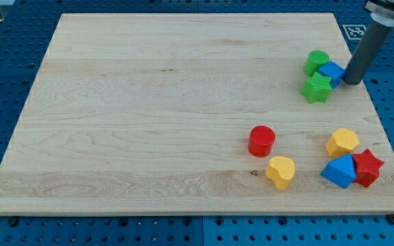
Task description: Push the blue triangle into the group of blocks
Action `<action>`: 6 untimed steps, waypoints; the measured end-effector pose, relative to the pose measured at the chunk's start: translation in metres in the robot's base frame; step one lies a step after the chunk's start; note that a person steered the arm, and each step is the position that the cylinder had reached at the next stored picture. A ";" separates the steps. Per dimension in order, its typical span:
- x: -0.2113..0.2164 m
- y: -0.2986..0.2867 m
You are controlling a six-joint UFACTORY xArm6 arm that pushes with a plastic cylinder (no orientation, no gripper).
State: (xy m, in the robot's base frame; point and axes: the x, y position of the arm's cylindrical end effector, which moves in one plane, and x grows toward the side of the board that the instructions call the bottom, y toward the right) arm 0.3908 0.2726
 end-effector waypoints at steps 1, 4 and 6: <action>0.009 0.019; 0.201 0.050; 0.226 -0.026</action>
State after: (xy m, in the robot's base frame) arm 0.6169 0.2463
